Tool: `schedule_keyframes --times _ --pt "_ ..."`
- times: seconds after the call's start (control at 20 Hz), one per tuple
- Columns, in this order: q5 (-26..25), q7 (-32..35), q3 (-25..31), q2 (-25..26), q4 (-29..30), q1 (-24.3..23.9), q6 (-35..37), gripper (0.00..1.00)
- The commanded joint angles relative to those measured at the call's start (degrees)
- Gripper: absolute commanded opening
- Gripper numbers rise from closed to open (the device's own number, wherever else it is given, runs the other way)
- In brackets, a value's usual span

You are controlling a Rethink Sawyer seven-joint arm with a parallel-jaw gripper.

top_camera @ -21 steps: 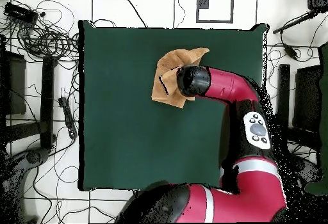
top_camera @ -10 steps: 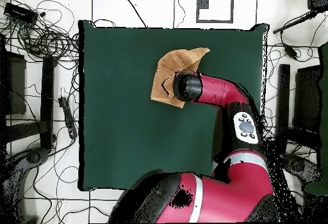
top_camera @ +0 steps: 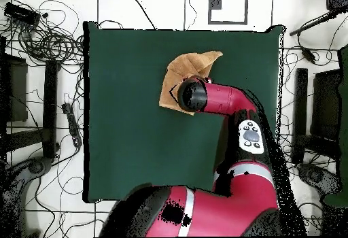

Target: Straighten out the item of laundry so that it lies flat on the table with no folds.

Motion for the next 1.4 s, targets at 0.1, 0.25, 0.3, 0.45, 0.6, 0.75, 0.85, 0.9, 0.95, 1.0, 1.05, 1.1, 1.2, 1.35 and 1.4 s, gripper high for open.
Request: schedule_keyframes --times 0.1,0.25,0.3,0.45,0.6,0.75,0.85,0.9,0.95,1.0,1.05,1.1,1.2,1.35,1.4 --pt "2.33 15.97 -2.73 -2.70 11.63 8.08 4.17 1.00" --pt "3.32 16.01 -3.81 -4.20 11.44 10.55 6.75 1.00" --pt "3.59 15.75 -4.16 -4.35 10.97 11.34 7.90 1.00" --pt "4.47 15.19 -4.82 -4.29 9.42 13.31 9.09 1.00" --pt "5.04 14.79 -5.26 -3.12 7.30 14.64 9.17 1.00" --pt "5.33 14.15 -5.52 -1.61 5.03 15.47 8.79 1.00" --pt "5.66 14.21 -5.71 -1.15 4.64 15.85 8.02 1.00" --pt "5.77 14.25 -5.61 -1.29 5.25 15.82 7.28 1.00" --pt "6.02 14.45 -5.74 -1.22 5.44 15.99 6.74 1.00" --pt "6.28 14.37 -5.77 -0.96 5.23 15.98 6.50 1.00" --pt "6.53 14.29 -5.81 -0.69 5.01 15.96 6.25 1.00" --pt "6.53 13.95 -5.71 -0.67 5.18 15.76 5.75 1.00" --pt "6.42 13.27 -5.48 -0.74 5.52 15.29 5.00 1.00" --pt "6.30 12.62 -5.02 -1.12 6.01 14.63 4.49 1.00" --pt "6.22 12.44 -4.91 -1.24 6.08 14.58 4.47 1.00"
